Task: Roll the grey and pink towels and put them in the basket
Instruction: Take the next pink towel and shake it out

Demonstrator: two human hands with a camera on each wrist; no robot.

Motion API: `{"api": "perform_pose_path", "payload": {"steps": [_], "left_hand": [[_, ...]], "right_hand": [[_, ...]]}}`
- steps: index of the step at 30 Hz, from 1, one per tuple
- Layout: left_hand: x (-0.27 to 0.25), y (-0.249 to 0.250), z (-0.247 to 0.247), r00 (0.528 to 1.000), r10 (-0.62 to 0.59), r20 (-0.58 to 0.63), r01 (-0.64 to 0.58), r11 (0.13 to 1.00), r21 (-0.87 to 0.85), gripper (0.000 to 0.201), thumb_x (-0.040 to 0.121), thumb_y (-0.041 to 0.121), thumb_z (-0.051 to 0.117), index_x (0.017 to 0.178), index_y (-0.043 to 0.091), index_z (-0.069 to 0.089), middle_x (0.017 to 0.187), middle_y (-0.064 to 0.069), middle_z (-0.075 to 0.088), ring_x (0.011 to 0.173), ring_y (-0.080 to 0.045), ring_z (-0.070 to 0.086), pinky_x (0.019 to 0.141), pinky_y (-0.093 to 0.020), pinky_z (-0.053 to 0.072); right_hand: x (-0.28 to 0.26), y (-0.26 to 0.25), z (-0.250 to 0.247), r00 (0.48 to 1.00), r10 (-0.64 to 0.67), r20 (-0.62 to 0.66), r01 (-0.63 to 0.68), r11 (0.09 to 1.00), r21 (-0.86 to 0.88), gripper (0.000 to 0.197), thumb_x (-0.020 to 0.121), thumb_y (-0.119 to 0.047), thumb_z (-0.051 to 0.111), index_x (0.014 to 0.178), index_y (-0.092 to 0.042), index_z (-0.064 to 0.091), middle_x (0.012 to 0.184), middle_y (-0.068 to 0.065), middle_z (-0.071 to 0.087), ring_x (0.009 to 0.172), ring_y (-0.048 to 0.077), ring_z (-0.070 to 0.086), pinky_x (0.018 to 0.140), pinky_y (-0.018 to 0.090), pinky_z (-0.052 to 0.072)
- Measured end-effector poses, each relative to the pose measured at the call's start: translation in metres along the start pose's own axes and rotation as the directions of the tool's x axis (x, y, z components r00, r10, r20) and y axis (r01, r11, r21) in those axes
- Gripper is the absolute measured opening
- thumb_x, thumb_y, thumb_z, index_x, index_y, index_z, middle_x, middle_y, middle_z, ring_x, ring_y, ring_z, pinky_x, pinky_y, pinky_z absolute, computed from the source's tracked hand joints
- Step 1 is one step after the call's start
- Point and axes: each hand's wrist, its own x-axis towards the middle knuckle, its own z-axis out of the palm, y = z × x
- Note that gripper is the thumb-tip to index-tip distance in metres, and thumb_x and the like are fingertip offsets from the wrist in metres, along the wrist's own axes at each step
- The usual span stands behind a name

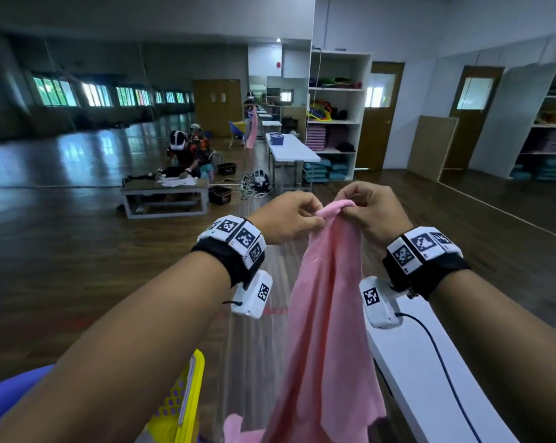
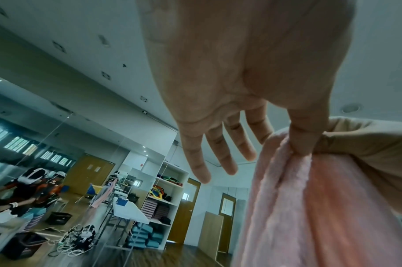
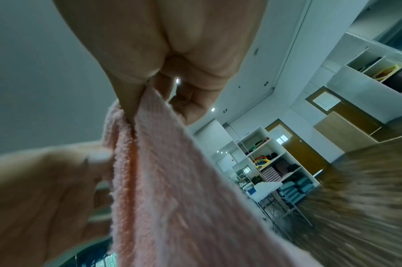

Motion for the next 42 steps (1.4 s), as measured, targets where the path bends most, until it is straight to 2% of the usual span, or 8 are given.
{"api": "perform_pose_path", "payload": {"steps": [5,11,19,23,27,31,36,42], "left_hand": [[-0.004,-0.009,-0.009,0.996,-0.003,0.095,-0.008,0.993,0.119,0.019,0.092,0.025,0.066,0.090,0.005,0.063,0.075,0.000,0.060,0.062,-0.005,0.051,0.060,-0.020,0.040],[-0.019,-0.059,-0.046,0.988,-0.118,0.104,0.077,0.939,0.334,0.037,0.099,0.037,0.050,0.084,0.005,0.062,0.081,-0.017,0.063,0.070,-0.020,0.054,0.067,-0.035,0.044],[-0.016,-0.063,-0.089,0.943,-0.149,-0.298,0.107,0.982,-0.154,0.032,0.101,0.028,0.048,0.080,0.015,0.069,0.068,0.001,0.061,0.059,-0.008,0.060,0.052,-0.015,0.047],[0.008,-0.034,-0.101,0.924,-0.149,-0.354,-0.007,0.915,-0.403,0.026,0.097,0.024,0.050,0.101,0.014,0.074,0.093,-0.012,0.071,0.089,-0.025,0.064,0.080,-0.036,0.050],[0.017,-0.017,-0.115,0.787,-0.183,-0.589,-0.115,0.895,-0.432,0.033,0.094,0.011,0.044,0.081,0.021,0.073,0.088,0.004,0.070,0.083,-0.010,0.063,0.071,-0.021,0.048],[0.009,-0.027,-0.128,0.692,-0.236,-0.682,-0.089,0.910,-0.405,0.027,0.088,0.007,0.044,0.074,0.018,0.066,0.086,0.003,0.063,0.088,-0.015,0.057,0.084,-0.031,0.048],[0.004,-0.028,-0.100,0.773,-0.154,-0.615,0.030,0.978,-0.207,0.026,0.090,0.036,0.051,0.087,0.018,0.070,0.094,-0.007,0.069,0.078,-0.005,0.059,0.071,-0.022,0.048],[0.011,0.004,-0.023,0.990,-0.022,-0.139,0.045,0.986,0.163,0.058,0.071,0.072,0.065,0.108,0.028,0.065,0.099,0.016,0.063,0.087,-0.002,0.060,0.069,-0.021,0.046]], "right_hand": [[0.012,-0.020,-0.020,0.995,-0.001,-0.102,-0.009,0.995,-0.096,0.018,0.080,-0.002,0.069,0.075,-0.019,0.069,0.082,0.000,0.074,0.081,0.016,0.070,0.075,0.038,0.058],[0.022,-0.027,-0.035,0.976,0.016,-0.217,-0.064,0.975,-0.214,0.015,0.083,-0.011,0.071,0.076,-0.024,0.069,0.080,-0.009,0.071,0.072,-0.004,0.061,0.056,0.011,0.045],[0.032,-0.015,-0.012,0.969,0.069,-0.238,-0.175,0.872,-0.457,0.012,0.086,-0.018,0.066,0.087,-0.029,0.069,0.092,-0.001,0.072,0.091,0.020,0.066,0.084,0.038,0.054],[0.032,0.005,0.001,0.959,0.171,-0.225,-0.267,0.812,-0.519,0.017,0.086,-0.015,0.059,0.095,-0.027,0.068,0.099,0.005,0.071,0.096,0.030,0.063,0.085,0.038,0.051],[0.010,0.042,0.004,0.915,0.333,-0.227,-0.403,0.754,-0.519,0.017,0.086,-0.015,0.054,0.091,-0.025,0.067,0.097,0.010,0.070,0.093,0.033,0.063,0.080,0.037,0.051],[-0.012,0.066,-0.011,0.878,0.415,-0.238,-0.477,0.728,-0.491,0.017,0.093,-0.022,0.051,0.082,-0.023,0.064,0.097,0.014,0.069,0.093,0.035,0.061,0.079,0.037,0.049],[-0.005,0.052,-0.024,0.941,0.286,-0.179,-0.335,0.857,-0.391,0.024,0.096,-0.014,0.048,0.085,-0.003,0.065,0.089,0.016,0.066,0.086,0.030,0.059,0.069,0.033,0.037],[0.012,-0.014,-0.020,1.000,0.013,0.013,-0.008,0.955,-0.298,0.023,0.097,-0.014,0.050,0.091,0.001,0.067,0.089,0.014,0.066,0.082,0.020,0.056,0.073,0.034,0.042]]}}
